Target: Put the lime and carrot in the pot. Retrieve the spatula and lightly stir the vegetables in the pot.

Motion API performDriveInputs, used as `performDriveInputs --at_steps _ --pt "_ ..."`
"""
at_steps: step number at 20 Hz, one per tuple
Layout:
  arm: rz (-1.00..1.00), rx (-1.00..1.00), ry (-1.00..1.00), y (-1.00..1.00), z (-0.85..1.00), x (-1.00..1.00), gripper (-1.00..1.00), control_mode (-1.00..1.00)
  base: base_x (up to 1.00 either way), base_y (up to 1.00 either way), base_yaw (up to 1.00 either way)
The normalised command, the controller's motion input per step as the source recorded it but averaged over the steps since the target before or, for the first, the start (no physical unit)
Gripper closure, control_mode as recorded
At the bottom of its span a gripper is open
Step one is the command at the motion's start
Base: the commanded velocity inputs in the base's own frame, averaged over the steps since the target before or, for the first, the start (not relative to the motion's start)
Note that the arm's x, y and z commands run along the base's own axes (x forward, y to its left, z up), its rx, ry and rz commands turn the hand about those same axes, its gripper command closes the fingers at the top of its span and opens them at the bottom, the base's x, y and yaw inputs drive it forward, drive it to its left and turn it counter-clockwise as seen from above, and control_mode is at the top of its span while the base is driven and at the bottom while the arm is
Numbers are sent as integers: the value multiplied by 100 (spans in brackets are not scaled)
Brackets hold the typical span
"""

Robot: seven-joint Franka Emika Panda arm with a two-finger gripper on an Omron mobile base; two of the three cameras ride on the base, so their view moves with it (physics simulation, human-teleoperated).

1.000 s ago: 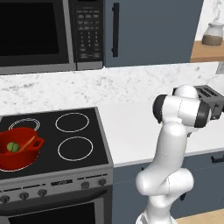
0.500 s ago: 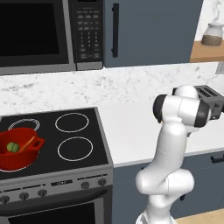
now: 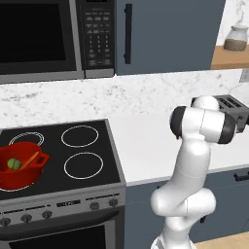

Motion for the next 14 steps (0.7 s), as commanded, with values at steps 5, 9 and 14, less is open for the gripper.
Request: performDriveInputs --at_steps 5,9,14 --pt "4 0 -1 7 25 -41 100 -100 0 0 0" --pt "7 -1 -9 0 96 -61 100 -100 0 0 0" --pt "14 0 -6 16 100 -98 100 -100 0 0 0"
